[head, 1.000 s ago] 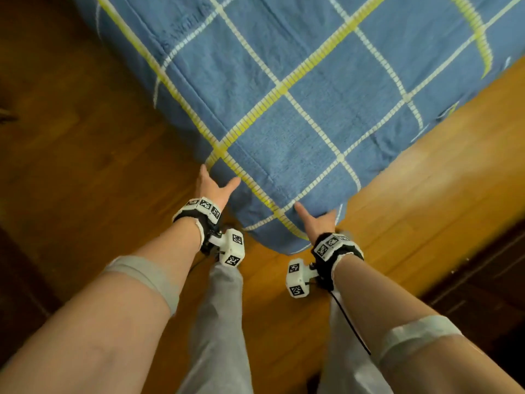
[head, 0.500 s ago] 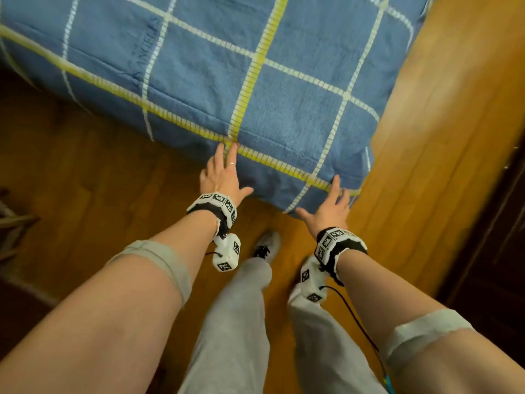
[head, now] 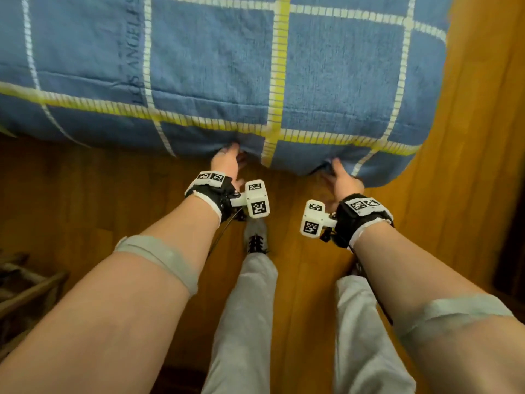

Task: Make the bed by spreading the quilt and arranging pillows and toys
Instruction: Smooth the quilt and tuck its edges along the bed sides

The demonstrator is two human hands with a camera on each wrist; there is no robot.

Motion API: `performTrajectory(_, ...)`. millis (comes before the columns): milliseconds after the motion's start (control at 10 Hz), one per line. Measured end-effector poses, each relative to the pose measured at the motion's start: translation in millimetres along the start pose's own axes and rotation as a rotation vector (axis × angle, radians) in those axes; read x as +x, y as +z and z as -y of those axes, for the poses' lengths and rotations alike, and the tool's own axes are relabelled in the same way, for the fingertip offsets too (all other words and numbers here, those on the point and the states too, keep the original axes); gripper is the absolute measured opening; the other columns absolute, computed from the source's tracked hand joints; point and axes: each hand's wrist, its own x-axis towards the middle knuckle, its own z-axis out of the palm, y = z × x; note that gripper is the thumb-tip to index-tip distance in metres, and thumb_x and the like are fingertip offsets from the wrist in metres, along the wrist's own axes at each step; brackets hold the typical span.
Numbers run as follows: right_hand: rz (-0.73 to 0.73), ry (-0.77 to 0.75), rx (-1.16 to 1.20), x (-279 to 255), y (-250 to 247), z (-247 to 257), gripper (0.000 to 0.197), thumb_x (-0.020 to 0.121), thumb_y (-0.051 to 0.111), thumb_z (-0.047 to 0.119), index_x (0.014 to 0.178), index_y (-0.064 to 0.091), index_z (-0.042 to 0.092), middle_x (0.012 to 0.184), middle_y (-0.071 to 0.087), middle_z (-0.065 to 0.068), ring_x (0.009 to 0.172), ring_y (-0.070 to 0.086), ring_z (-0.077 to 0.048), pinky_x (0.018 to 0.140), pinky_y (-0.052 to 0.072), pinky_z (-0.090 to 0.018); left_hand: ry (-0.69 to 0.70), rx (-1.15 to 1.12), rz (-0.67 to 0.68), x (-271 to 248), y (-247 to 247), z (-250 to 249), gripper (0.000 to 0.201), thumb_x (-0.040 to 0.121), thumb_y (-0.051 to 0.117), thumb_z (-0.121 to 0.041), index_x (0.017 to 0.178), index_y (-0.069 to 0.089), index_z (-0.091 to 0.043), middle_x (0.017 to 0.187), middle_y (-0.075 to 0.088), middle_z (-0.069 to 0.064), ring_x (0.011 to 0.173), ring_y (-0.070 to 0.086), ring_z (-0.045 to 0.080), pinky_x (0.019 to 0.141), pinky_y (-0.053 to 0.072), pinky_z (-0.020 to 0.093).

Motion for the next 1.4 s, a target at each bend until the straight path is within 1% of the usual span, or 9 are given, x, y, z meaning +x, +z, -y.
performTrajectory(100,-0.053,-0.050,0.082,-2.8,10.3,-20.7,0.017,0.089,0.068,0.036,0.089,0.063,0.020,0.094,0.076,0.002,0.095,0.071,-0.016,0.086,0.056,-0.042,0.010,0.121,0.022,14.2,-7.1,-11.3,0.044,0.099,0.045,-0.024,0.138,0.048,-0.004,0.141,0.052,0.014,0.129,0.052,0.031,0.088,0.048,0.038)
performTrajectory(400,-0.221,-0.020,-0.048,-37.7,-20.9,-42.9,0.016,0.083,0.067,0.019,0.071,0.057,0.018,0.079,0.071,-0.005,0.086,0.073,-0.028,0.084,0.055,-0.044,-0.056,0.373,-0.065,-16.5,-37.6,20.0,0.024,0.095,0.049,-0.011,0.115,0.062,-0.005,0.097,0.069,0.011,0.085,0.065,0.025,0.077,0.055,0.046)
performTrajectory(500,-0.103,0.000,-0.334,-36.6,-18.0,-37.3,0.032,0.088,0.065,0.035,0.111,0.067,0.013,0.111,0.070,-0.012,0.111,0.065,-0.032,0.096,0.051,-0.045,-0.098,0.430,0.022,-35.2,-42.4,12.3,0.016,0.100,0.042,-0.018,0.093,0.056,-0.014,0.085,0.059,0.004,0.064,0.055,0.016,0.061,0.046,0.031)
performTrajectory(600,-0.021,-0.007,-0.432,-79.4,-15.2,-17.7,0.077,0.084,0.060,0.062,0.134,0.052,0.005,0.127,0.060,-0.017,0.117,0.058,-0.036,0.103,0.045,-0.048,-0.047,0.638,-0.006,-58.7,-59.4,-3.3,0.034,0.094,0.042,-0.048,0.076,0.049,-0.020,0.099,0.061,0.007,0.080,0.062,0.022,0.081,0.051,0.035)
performTrajectory(800,0.137,-0.384,-0.551,-204.6,-25.0,20.7,0.069,0.092,0.067,0.027,0.150,0.033,0.011,0.149,0.043,-0.015,0.129,0.049,-0.032,0.106,0.039,-0.039,0.272,0.768,-0.169,-194.2,-119.9,-50.5,0.049,0.090,0.058,-0.040,0.133,0.051,-0.017,0.131,0.058,0.009,0.116,0.056,0.031,0.102,0.044,0.043)
performTrajectory(900,0.203,-0.595,-0.749,-278.4,-39.3,37.9,0.061,0.092,0.065,0.020,0.148,0.039,0.018,0.142,0.051,-0.011,0.099,0.056,-0.020,0.087,0.044,-0.030,0.330,0.832,-0.248,-281.4,-157.7,-63.6,0.051,0.088,0.061,-0.038,0.134,0.047,-0.018,0.129,0.057,0.009,0.114,0.057,0.031,0.094,0.045,0.040)
performTrajectory(1000,0.253,-0.739,-0.921,-355.5,-53.8,50.8,0.058,0.093,0.062,0.023,0.147,0.041,0.024,0.140,0.053,-0.011,0.108,0.061,-0.029,0.083,0.049,-0.032,0.391,0.869,-0.324,-362.6,-192.2,-71.2,0.052,0.087,0.061,-0.036,0.134,0.046,-0.019,0.135,0.052,0.010,0.117,0.055,0.032,0.094,0.046,0.041)
performTrajectory(1200,0.187,-1.078,-1.457,-462.4,-68.0,68.3,0.072,0.084,0.060,0.055,0.149,0.032,0.037,0.155,0.036,-0.006,0.141,0.035,-0.033,0.114,0.033,-0.051,0.592,1.156,-0.441,-465.7,-251.3,-80.5,0.052,0.083,0.060,-0.045,0.131,0.053,-0.028,0.135,0.053,0.006,0.124,0.051,0.032,0.101,0.045,0.049)
performTrajectory(1400,0.180,-1.216,-1.646,-516.5,-48.0,53.4,0.084,0.082,0.063,0.057,0.153,0.024,0.036,0.160,0.026,-0.002,0.148,0.022,-0.029,0.119,0.020,-0.053,0.652,1.353,-0.517,-492.9,-326.7,-76.4,0.066,0.084,0.056,-0.051,0.143,0.040,-0.029,0.150,0.036,-0.002,0.137,0.036,0.024,0.106,0.037,0.045)
